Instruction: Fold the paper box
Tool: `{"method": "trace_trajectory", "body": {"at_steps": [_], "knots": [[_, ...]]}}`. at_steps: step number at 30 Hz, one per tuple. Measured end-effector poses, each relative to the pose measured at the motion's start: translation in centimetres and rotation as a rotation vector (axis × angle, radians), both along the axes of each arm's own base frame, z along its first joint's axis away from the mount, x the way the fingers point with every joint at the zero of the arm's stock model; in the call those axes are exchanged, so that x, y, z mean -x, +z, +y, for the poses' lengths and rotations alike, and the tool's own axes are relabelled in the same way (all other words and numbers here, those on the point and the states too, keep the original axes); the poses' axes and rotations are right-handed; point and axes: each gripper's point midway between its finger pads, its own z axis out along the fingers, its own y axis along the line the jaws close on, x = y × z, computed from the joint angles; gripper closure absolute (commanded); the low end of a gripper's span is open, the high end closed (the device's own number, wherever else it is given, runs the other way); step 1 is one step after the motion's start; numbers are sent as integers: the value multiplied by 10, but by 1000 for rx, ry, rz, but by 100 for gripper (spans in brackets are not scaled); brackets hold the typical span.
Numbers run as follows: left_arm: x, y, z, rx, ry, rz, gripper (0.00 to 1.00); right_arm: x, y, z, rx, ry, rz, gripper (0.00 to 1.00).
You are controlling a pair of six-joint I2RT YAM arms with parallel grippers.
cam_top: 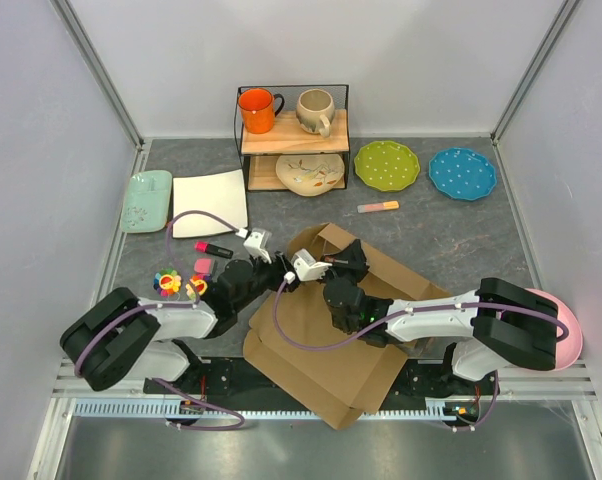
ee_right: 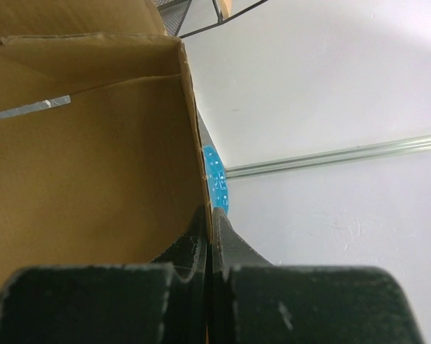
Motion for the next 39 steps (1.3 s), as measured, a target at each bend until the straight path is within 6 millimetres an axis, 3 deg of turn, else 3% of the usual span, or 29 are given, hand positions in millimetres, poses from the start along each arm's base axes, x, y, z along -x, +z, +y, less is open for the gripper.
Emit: {"method": "trace_trajectory", "body": {"at_steps": [5,17,21,24,27,33,39], "knots": [[6,8,12,2,26,-8,30,0,0,0,-10,0,0,100],[12,86,58,115,195,-146,27,1,0,1,-17,2,0,100],[8,92,81,144,312,-135,26,3,0,3,-13,11,0,100],[1,83,96,133,391,-103,26,6,1,6,8,22,-2,100],[-7,60,103,78,442,-45,26,9,2,8,42,32,-4,100],[-18,12,105,-49,476,88,25,10,2,9,102,28,-13,100],[-35,-5,96,-75,462,132,27,10,1,9,126,27,-14,100]]}}
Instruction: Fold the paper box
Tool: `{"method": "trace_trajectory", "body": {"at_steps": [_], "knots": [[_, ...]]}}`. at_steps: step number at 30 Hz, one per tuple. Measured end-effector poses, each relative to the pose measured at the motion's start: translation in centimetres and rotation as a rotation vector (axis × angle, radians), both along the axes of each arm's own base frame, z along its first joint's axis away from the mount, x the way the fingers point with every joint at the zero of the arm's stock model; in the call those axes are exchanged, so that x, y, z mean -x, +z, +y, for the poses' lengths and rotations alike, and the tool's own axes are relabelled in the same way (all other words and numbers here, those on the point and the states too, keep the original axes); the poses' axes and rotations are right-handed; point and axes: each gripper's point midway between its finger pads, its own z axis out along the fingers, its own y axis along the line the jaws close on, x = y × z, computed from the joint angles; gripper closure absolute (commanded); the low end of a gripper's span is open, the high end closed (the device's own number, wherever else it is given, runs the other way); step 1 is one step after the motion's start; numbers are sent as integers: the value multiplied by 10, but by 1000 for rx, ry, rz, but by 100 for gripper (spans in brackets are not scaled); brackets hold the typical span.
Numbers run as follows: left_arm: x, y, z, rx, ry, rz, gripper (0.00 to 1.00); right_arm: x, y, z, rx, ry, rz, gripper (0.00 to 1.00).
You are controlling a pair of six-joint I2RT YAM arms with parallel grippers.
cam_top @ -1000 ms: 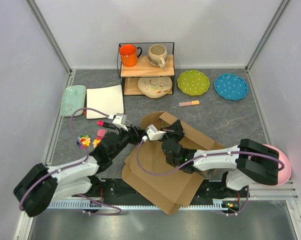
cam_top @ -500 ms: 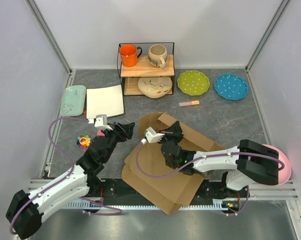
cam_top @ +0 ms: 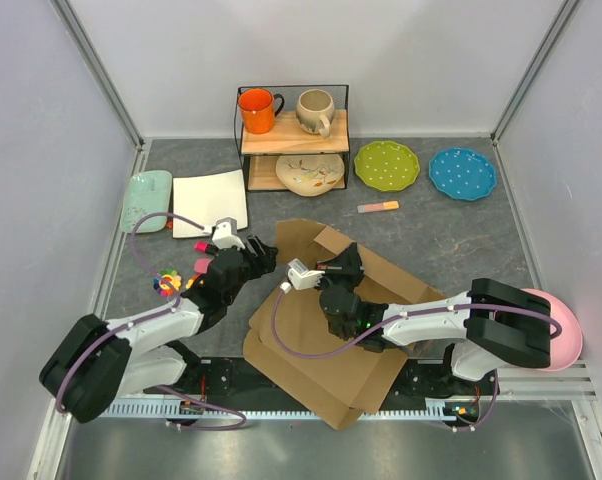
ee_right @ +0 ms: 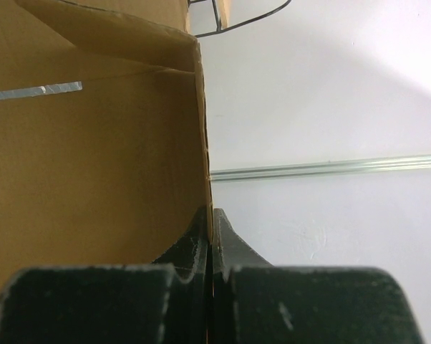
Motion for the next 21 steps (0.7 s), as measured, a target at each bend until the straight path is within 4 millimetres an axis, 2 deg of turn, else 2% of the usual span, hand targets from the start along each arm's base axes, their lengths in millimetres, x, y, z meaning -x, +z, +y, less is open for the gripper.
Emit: {"method": "trace_trajectory", "body": {"at_steps": [7,12,21], "knots": [[-16,13,-25,56,-66,-39,27,0,-1,0,7,1,2,100],[-28,26,-20,88,-55,-80,31,3,0,2,9,8,3,100],[-27,44,-33,100,-155,-150,23,3,0,2,-1,11,4,100]]}}
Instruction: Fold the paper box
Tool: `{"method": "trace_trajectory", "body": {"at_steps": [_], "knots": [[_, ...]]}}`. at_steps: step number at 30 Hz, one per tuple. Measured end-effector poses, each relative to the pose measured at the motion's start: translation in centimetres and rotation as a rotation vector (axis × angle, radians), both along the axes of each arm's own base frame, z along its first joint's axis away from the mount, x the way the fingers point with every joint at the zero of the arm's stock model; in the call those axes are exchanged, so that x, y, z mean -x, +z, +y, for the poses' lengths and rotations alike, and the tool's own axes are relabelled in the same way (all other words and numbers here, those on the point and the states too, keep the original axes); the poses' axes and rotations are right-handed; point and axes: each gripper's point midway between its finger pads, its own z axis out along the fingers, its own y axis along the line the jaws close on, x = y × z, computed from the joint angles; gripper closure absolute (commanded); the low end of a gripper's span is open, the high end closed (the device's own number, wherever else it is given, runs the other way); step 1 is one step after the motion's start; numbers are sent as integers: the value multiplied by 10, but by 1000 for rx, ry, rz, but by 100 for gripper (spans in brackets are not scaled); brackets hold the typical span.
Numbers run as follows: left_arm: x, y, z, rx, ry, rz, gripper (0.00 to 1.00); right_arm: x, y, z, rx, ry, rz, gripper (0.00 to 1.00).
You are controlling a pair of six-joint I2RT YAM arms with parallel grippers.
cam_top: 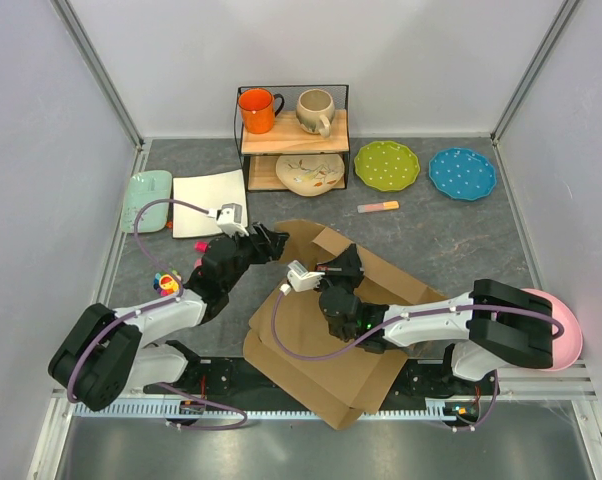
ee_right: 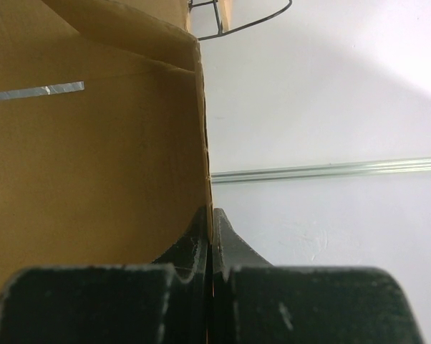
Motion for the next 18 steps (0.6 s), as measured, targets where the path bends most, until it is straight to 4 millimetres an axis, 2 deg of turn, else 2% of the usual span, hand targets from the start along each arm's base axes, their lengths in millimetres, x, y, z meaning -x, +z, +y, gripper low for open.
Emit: {"method": "trace_trajectory", "body": {"at_steps": [8,11,14,15,18], "knots": [[8,8,-20,-106,-180,-91,21,0,0,0,-13,7,8,100],[8,13,-28,-148,-242,-124,26,1,1,0,-19,10,10,100],[9,13,-34,-172,-290,-134,42,1,1,0,-24,15,13,100],[9,11,-35,-180,-303,-131,52,1,1,0,-26,17,15,100],[13,1,-38,-199,-338,-106,68,1,1,0,-32,22,19,100]]}}
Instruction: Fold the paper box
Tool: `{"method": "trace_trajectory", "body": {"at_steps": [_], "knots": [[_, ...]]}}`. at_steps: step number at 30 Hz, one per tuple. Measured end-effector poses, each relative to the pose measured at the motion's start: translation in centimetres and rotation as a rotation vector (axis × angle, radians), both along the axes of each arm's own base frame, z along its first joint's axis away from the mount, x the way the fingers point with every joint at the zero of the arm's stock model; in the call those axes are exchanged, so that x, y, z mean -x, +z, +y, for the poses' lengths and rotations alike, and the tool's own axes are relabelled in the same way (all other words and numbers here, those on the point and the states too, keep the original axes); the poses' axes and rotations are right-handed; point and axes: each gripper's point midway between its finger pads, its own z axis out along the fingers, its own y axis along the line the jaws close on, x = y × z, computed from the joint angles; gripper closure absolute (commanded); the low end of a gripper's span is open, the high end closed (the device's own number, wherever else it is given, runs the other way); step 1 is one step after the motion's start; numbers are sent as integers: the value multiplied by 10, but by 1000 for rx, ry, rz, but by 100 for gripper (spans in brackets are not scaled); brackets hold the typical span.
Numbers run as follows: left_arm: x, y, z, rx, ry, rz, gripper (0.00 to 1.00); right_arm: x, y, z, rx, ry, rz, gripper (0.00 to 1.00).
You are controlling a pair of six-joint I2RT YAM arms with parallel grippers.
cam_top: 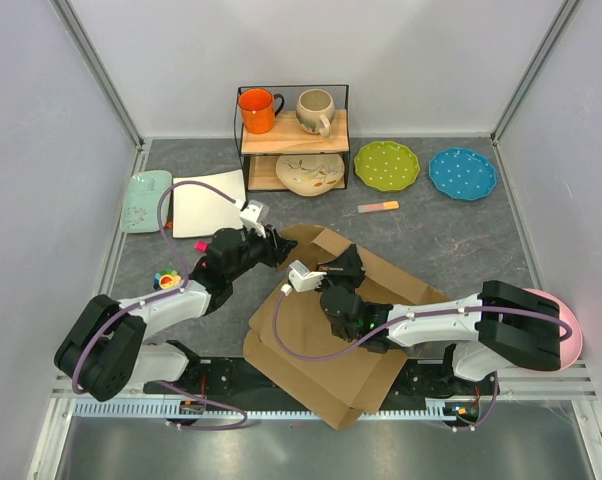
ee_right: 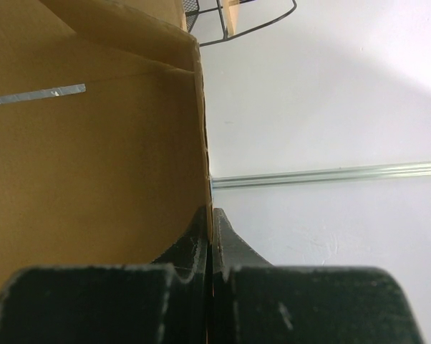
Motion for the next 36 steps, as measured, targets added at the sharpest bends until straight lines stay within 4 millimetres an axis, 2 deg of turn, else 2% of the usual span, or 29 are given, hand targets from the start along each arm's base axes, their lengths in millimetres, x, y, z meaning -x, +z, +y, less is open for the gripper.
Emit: {"method": "trace_trajectory", "body": {"at_steps": [3,8,13,19,27,36], "knots": [[3,-3,-2,-5,-18,12,75,0,0,0,-3,2,2,100],[13,1,-1,-9,-44,28,77,-1,-1,0,-5,4,4,100],[22,19,5,8,-43,7,77,-2,-6,2,12,10,14,100],[30,36,2,66,-61,7,78,-3,-13,2,34,2,19,100],[42,36,-6,146,-76,37,81,-4,-12,2,51,-31,-4,100],[57,35,-17,233,-104,67,82,-8,-3,5,115,-34,-62,100]]}}
